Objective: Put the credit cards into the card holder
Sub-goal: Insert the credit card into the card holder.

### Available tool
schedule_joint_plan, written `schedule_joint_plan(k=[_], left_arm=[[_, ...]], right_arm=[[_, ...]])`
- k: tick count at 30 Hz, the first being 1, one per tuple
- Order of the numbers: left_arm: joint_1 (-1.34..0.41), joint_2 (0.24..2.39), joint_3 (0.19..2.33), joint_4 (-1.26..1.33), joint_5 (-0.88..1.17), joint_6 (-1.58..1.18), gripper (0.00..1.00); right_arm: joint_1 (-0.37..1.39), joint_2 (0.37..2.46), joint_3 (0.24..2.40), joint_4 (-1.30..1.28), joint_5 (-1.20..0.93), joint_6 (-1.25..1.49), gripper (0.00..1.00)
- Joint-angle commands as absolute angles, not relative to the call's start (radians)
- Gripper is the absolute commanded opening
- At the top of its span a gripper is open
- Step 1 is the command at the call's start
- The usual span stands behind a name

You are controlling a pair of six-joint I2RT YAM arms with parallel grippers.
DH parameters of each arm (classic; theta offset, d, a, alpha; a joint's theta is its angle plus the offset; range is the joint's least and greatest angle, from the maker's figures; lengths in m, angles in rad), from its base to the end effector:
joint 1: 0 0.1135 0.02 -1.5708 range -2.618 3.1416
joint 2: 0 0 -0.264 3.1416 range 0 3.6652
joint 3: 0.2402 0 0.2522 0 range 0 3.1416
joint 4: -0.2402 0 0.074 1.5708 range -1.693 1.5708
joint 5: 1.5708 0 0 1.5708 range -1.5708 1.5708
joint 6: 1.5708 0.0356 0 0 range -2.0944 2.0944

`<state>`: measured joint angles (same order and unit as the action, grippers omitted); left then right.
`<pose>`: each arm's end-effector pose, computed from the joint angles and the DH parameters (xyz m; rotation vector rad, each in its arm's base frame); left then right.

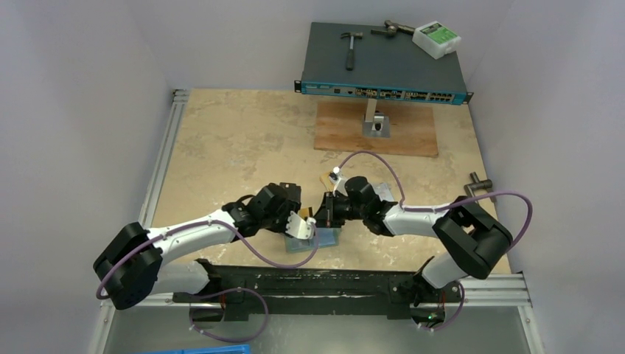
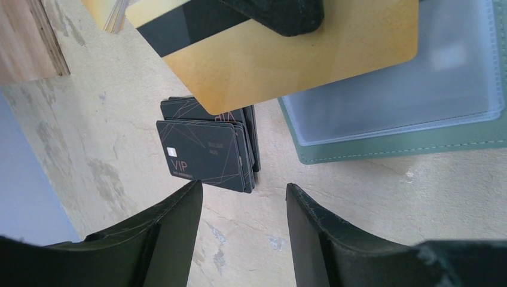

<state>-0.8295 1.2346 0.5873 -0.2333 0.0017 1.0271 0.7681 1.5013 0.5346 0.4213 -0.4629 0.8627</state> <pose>0.1581 -0.1728 0.1783 1.9645 1.4694 0.0849 0.1908 0.2064 0.1544 -0.2041 2.4068 1.3681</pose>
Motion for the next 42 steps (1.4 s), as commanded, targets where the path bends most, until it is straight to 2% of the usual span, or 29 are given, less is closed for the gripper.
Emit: schedule_joint_plan(k=[1, 2, 3, 4, 5, 19, 31, 34, 38, 42], left_arm=[[-0.826, 1.213, 0.605, -0.263, 0.056, 1.062, 0.53], [-0.83, 1.214, 0.603, -0.267, 0.063, 1.07, 0.53], [-0.839, 1.217, 0.598, -0.262, 0.066, 1.082, 0.53], [-0.851, 1.223, 0.59, -0.256, 0.068, 1.095, 0.53], [-0.864, 1.228, 0.58, -0.246, 0.066, 1.113, 0.53], [-0.923, 1.246, 0.469, -0.174, 0.096, 1.288, 0.53], [-0.952, 1.251, 0.431, -0.108, 0.102, 1.278, 0.52], [-0.968, 1.26, 0.449, -0.143, 0.102, 1.262, 0.46], [-0.981, 1.271, 0.5, -0.21, 0.11, 1.214, 0.3], [-0.99, 1.281, 0.534, -0.229, 0.103, 1.144, 0.26]], right_arm=[[0.775, 1.537, 0.555, 0.385, -0.437, 0.836, 0.0], [0.775, 1.544, 0.555, 0.38, -0.433, 0.833, 0.0], [0.776, 1.404, 0.555, 0.379, -0.435, 0.828, 0.0], [0.776, 1.538, 0.556, 0.375, -0.439, 0.824, 0.0], [0.775, 1.557, 0.557, 0.373, -0.448, 0.82, 0.0], [0.74, 1.523, 0.503, 0.394, -0.455, 0.848, 0.0], [0.74, 1.508, 0.462, 0.421, -0.412, 0.899, 0.0], [0.741, 1.505, 0.457, 0.432, -0.395, 0.914, 0.0], [0.74, 1.508, 0.458, 0.428, -0.379, 0.929, 0.0], [0.741, 1.498, 0.454, 0.403, -0.371, 0.932, 0.0]])
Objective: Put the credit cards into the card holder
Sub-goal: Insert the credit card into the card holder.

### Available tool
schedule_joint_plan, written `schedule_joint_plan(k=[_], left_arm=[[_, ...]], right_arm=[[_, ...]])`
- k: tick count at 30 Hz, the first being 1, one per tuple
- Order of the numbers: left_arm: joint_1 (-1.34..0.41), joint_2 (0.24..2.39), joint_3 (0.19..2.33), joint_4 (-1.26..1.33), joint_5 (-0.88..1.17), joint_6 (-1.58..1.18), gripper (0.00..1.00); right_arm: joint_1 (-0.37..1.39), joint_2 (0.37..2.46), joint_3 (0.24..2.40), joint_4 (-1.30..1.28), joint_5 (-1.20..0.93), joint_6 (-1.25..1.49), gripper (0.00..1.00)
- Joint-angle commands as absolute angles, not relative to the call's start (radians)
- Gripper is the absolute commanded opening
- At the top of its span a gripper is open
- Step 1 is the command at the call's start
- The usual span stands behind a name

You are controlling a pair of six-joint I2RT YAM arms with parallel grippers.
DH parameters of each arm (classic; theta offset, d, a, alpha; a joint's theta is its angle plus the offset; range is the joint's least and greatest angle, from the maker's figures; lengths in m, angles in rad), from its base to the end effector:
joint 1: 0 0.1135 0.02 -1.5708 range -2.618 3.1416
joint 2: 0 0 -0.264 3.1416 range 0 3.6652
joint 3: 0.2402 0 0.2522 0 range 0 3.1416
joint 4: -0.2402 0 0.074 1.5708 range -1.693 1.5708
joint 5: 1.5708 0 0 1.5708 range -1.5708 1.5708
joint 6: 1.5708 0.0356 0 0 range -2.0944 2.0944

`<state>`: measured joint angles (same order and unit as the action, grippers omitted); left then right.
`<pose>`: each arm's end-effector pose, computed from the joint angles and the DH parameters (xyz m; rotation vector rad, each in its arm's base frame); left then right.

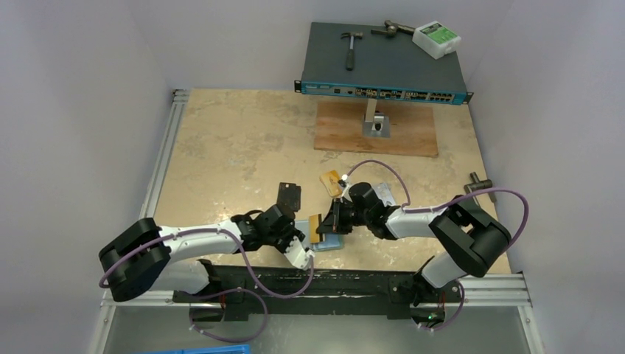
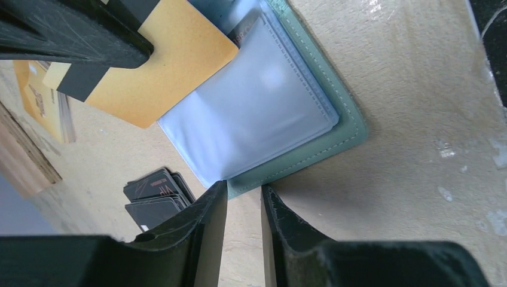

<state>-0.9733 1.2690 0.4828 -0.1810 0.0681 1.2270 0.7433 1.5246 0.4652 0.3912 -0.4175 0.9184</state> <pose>0.1213 -0.1826 0.1444 2.2712 1.1254 0.0142 0.1843 0.1890 0.1270 -0.0375 2.5423 1.2665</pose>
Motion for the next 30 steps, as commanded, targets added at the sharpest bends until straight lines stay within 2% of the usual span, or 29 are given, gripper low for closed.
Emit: schedule_joint_plan(k=[1, 9, 18, 30], left_arm=[[-0.993, 1.282, 0.534, -0.227, 0.094, 1.131, 0.26], [-1.004, 1.278, 0.51, -0.207, 0.043, 1.076, 0.24], [-1.039, 1.291, 0.538, -0.228, 0.004, 1.019, 0.24], [-1.069, 1.326, 0.546, -0.224, -0.035, 0.991, 0.19]], right_arm=[[0.74, 1.49, 0.451, 0.39, -0.364, 0.931, 0.0], [0.74, 1.432, 0.404, 0.346, -0.33, 0.936, 0.0], [0.74, 1.504, 0.408, 0.393, -0.352, 0.937, 0.0], [0.74, 1.495, 0.396, 0.445, -0.391, 0.932, 0.0]])
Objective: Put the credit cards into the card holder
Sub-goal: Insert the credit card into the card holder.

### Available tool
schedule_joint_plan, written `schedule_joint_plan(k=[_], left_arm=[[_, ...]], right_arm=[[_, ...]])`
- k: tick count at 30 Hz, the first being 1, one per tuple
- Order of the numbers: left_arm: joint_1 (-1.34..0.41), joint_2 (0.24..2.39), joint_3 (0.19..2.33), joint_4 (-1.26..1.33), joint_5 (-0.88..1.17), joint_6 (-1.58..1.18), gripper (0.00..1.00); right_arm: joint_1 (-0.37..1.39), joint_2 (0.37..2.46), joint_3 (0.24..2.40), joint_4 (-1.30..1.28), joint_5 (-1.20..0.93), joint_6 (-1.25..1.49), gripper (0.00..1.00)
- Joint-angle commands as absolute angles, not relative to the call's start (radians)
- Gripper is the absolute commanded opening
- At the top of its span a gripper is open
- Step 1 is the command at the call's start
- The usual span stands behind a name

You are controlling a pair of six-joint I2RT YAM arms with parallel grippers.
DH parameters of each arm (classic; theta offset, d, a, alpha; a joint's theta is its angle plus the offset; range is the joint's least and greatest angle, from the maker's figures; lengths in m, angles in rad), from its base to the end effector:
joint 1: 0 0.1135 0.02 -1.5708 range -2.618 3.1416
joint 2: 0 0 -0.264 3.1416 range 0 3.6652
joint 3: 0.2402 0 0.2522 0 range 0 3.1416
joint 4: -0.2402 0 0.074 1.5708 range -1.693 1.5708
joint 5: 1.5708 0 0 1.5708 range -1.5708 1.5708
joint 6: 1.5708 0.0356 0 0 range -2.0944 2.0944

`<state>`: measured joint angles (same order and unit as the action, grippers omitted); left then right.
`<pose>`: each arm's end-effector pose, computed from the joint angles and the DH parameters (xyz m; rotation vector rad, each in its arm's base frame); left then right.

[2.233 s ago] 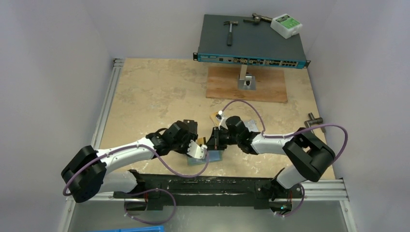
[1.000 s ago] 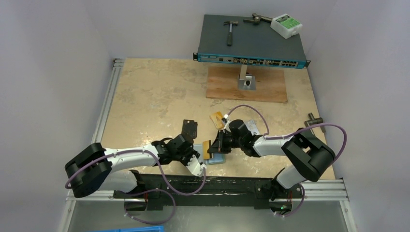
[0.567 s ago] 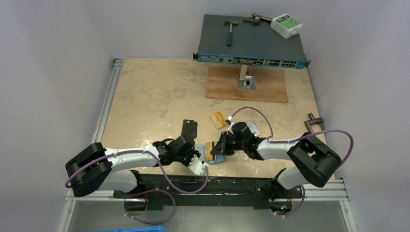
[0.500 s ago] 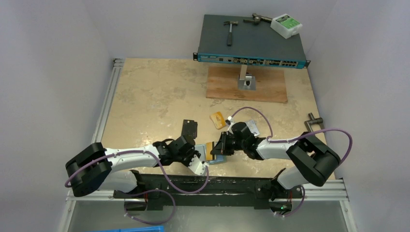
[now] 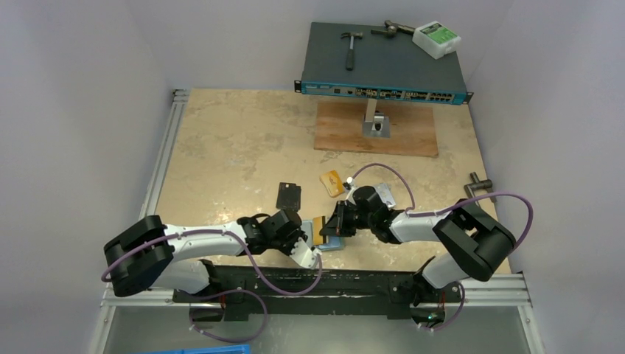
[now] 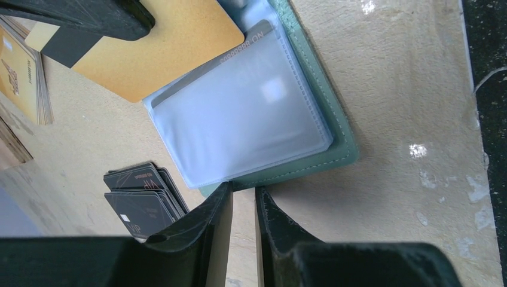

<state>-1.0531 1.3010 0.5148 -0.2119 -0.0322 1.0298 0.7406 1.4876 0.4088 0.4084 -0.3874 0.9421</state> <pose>0.1121 -0.1946 0.1449 2.2107 1.3075 0.0325 0.1758 0.1789 0.1226 0.0159 2.5420 1.2427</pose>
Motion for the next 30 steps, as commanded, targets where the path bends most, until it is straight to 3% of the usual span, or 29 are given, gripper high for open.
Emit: schedule_joint_plan(k=[1, 11, 30], left_arm=[[-1.073, 1.331, 0.549, -0.224, -0.043, 0.986, 0.19], [-1.093, 1.356, 0.57, -0.251, -0.082, 0.93, 0.16], [-1.101, 1.353, 0.603, -0.31, -0.081, 0.817, 0.13]], right_arm=[[0.74, 1.495, 0.389, 0.457, -0.397, 0.935, 0.0], [0.739, 1.53, 0.377, 0.489, -0.46, 0.951, 0.0], [0.74, 1.523, 0.425, 0.273, -0.407, 0.906, 0.0]])
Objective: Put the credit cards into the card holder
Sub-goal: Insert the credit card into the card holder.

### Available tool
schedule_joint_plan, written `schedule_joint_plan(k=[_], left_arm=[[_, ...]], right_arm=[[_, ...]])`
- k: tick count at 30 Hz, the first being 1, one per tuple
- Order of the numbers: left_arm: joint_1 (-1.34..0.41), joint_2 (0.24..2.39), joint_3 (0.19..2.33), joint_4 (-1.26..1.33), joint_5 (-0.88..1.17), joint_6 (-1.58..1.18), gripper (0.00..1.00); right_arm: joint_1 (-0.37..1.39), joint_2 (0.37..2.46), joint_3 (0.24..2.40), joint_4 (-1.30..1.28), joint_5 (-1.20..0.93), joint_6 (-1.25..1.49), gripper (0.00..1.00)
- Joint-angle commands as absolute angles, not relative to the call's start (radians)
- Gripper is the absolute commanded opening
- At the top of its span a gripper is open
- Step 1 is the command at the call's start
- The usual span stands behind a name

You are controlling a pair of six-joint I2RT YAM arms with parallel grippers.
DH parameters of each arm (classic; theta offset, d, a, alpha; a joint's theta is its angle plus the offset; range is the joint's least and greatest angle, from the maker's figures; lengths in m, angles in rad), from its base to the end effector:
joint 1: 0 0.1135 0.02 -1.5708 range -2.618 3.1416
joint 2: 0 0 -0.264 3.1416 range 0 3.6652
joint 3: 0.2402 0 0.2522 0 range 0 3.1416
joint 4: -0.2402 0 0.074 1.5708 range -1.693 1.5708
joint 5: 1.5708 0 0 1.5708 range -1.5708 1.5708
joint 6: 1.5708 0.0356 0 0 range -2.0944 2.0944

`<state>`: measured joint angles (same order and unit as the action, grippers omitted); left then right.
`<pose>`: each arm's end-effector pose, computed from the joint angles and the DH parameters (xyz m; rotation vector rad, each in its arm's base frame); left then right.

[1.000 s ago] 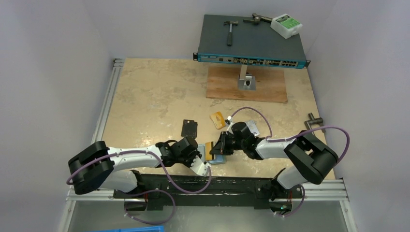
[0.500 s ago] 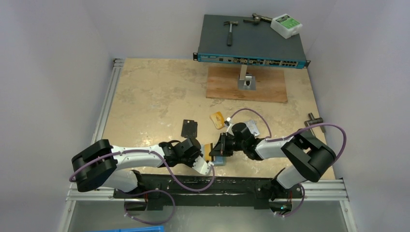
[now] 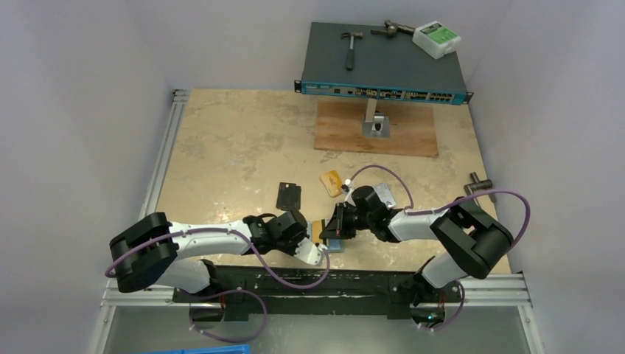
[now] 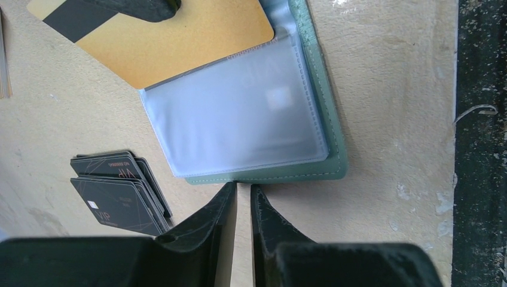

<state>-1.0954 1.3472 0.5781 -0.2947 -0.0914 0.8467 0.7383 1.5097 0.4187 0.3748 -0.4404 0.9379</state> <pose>0.1092 -0.2051 0.1480 2.1513 1.5087 0.0348 0.1749 0.1797 0.1177 -0.0046 2.6046 1.2650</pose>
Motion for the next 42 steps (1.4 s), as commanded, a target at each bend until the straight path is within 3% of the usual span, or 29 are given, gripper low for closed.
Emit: schedule_joint_plan(k=[1, 12, 42], left_arm=[[-1.101, 1.352, 0.604, -0.31, -0.084, 0.819, 0.13], [-1.101, 1.351, 0.603, -0.299, -0.087, 0.821, 0.1], [-1.101, 1.327, 0.616, -0.308, -0.067, 0.81, 0.05]], right_arm=[[0.74, 1.525, 0.427, 0.266, -0.407, 0.905, 0.0], [0.74, 1.553, 0.449, 0.283, -0.532, 0.88, 0.0], [0.71, 1.601, 0.512, 0.208, -0.384, 0.849, 0.0]])
